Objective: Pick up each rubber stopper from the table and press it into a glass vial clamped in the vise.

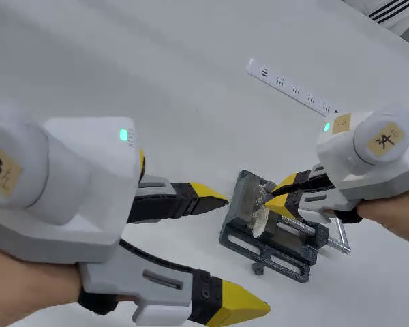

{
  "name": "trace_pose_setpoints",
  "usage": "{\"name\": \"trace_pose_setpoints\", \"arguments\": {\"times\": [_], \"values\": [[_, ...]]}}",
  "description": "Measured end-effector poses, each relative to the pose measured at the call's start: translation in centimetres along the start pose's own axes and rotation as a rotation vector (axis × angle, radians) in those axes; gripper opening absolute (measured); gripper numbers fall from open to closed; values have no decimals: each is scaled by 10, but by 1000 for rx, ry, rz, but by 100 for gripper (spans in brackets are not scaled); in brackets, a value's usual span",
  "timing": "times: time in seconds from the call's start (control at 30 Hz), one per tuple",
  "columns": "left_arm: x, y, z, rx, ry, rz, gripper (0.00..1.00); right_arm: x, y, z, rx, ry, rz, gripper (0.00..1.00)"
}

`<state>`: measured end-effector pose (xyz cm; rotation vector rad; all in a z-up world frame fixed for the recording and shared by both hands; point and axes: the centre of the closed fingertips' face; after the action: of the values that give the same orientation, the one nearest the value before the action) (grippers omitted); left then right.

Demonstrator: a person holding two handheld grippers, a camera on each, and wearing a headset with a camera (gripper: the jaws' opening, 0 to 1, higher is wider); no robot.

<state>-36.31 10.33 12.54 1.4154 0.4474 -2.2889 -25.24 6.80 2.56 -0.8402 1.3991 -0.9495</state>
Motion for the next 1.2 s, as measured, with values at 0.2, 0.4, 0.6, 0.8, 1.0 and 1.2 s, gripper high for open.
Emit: {"name": "trace_pose_setpoints", "arguments": {"times": [0.2, 0.4, 0.6, 0.8, 1.0, 1.2], "values": [[-1, -1, -1, -4, -4, 6, 67, 0, 1, 2, -7, 24, -40, 5], [-2, 0, -2, -6, -8, 15, 66, 1, 2, -2, -1, -16, -77, 5], [-2, 1, -1, -3, -9, 17, 66, 2, 2, -1, 9, -23, -100, 4], [-2, 2, -1, -2, -13, 19, 66, -1, 3, -2, 18, -51, -132, 4], [-2, 2, -1, -3, -10, 19, 66, 0, 3, -3, 23, -83, -152, 4], [-2, 5, 2, 3, -9, 15, 65, 1, 3, -1, 20, -98, -148, 6]]}}
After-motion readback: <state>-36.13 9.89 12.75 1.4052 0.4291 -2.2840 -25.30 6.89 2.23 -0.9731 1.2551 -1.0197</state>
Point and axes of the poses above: the centre of the closed fingertips' face, and the gripper's own axes: y roughly forward along the fingers, z roughly to its right, x roughly out of its underside, and after that the axes turned 5 degrees about z, right-handed
